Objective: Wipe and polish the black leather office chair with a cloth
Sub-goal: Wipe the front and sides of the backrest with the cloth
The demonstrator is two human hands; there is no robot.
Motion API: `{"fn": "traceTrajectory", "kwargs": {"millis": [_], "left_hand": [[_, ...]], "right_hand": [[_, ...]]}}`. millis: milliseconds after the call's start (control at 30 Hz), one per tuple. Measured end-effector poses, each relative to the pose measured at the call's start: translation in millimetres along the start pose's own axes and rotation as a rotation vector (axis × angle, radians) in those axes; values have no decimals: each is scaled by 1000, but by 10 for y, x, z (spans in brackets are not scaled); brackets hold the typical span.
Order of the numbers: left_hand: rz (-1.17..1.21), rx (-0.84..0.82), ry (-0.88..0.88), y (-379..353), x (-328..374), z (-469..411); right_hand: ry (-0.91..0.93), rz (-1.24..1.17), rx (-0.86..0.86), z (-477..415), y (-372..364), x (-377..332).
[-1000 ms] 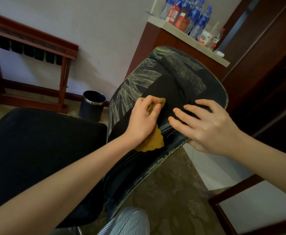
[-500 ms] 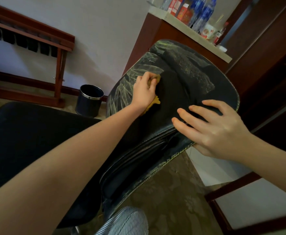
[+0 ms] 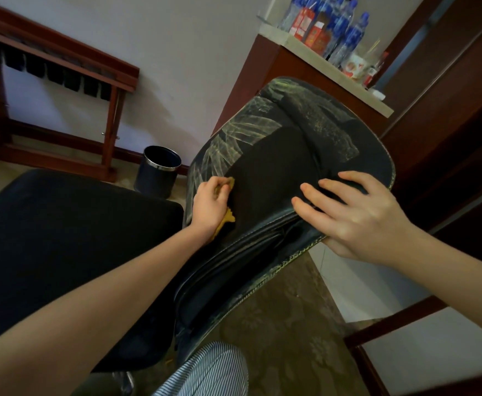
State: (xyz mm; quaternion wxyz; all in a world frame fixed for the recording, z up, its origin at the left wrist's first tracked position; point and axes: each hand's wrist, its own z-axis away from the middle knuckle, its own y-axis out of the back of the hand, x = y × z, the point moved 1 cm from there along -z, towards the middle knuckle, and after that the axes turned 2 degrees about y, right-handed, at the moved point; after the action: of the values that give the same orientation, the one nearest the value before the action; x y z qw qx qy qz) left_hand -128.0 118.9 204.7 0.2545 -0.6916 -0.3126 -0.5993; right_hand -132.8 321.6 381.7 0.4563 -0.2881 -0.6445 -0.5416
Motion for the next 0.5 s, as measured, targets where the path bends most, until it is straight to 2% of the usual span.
{"fn": "traceTrajectory", "kwargs": {"millis": [67, 167, 367, 500], "left_hand": [[16, 1, -2, 33, 40, 140], [28, -9, -102, 37, 193, 265], [13, -26, -480, -160, 694, 137], [25, -44, -502, -335, 745, -267]], "right_hand": [[7, 3, -9, -4, 13, 9], [15, 2, -29, 1, 23, 17], [14, 5, -32, 7, 23, -2], [-7, -8, -15, 11, 11, -4]]}}
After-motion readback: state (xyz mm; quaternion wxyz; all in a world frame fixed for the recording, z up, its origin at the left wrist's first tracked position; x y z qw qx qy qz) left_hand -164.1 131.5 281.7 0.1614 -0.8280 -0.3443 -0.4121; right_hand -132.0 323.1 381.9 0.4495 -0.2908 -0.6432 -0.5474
